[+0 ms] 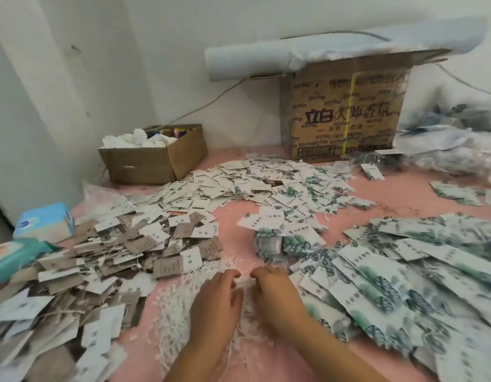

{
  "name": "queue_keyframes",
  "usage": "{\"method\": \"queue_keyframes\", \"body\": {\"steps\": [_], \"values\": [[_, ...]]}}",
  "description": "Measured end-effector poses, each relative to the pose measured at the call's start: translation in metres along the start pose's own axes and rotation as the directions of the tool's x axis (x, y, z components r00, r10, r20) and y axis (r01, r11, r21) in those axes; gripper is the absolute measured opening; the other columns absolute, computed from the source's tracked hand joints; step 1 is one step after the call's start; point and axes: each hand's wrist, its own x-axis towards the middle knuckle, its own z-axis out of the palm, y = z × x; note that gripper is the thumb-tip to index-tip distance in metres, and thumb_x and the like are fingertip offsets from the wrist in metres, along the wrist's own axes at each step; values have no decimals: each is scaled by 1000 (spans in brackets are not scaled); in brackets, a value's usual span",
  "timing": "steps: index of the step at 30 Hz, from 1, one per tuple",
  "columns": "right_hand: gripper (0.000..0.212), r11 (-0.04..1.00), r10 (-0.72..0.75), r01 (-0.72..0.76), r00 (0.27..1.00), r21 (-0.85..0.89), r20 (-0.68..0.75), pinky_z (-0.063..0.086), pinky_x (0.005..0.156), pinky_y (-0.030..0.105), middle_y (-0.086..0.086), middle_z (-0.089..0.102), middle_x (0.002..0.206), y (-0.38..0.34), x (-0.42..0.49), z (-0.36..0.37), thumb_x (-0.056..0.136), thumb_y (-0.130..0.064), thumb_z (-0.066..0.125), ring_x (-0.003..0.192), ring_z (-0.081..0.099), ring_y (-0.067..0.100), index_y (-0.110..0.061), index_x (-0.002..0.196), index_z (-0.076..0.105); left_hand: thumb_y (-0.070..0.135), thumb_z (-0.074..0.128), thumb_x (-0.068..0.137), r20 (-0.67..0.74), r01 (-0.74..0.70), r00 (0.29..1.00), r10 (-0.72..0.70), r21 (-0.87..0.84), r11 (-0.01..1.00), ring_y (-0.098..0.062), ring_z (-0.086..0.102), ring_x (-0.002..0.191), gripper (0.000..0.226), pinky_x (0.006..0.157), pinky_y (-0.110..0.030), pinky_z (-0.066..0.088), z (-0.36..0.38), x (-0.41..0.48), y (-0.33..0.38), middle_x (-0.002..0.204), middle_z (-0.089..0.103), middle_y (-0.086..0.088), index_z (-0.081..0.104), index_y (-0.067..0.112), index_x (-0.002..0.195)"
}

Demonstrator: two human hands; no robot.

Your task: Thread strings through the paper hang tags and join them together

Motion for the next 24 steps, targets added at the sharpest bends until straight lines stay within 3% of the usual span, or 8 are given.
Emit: {"method": "queue_keyframes", "body": {"steps": [4, 11, 15, 19, 24], "values": [[20, 998, 53, -48, 990, 42, -129, 47, 79, 30, 7, 65, 101, -2, 2, -4, 90, -8, 49, 93, 58, 23, -11, 101, 66, 34, 52, 94, -90, -54, 994, 63, 99, 994, -13, 54, 94, 19, 74, -28, 46, -2, 5, 8, 103, 63, 8, 64, 28, 106], [15, 984, -16, 91, 898, 151, -440, 44, 83, 35, 1, 65, 99, 5, -4, -4, 89, -18, 57, 93, 56, 21, -13, 97, 69, 30, 53, 93, -246, -61, 968, 59, -1, 998, -18, 49, 95, 15, 77, -30, 40, 2, -5, 10, 105, 60, 4, 65, 23, 99], [11, 959, -28, 156, 883, 237, -469, 42, 82, 30, 3, 64, 95, 9, -7, -2, 88, -15, 60, 92, 54, 20, -9, 93, 68, 31, 56, 91, -283, -60, 958, 43, -53, 997, -18, 46, 97, 13, 77, -28, 35, 3, -8, 5, 110, 58, 3, 63, 22, 98], [9, 940, -94, 216, 908, 265, -409, 38, 78, 29, 4, 61, 88, 0, -8, -1, 89, -16, 58, 88, 50, 19, -8, 88, 62, 28, 59, 89, -314, -153, 942, 114, -105, 983, -20, 47, 101, 24, 80, -31, 37, 3, -4, 14, 113, 61, 4, 61, 19, 112], [6, 919, -44, 193, 917, 344, -396, 33, 69, 24, 1, 55, 82, 2, -5, -3, 90, -12, 56, 81, 45, 15, -8, 85, 59, 20, 65, 87, -342, -226, 927, 156, -174, 958, -25, 53, 83, 14, 70, -41, 44, 3, 0, 15, 81, 64, -4, 71, 17, 99]]}}
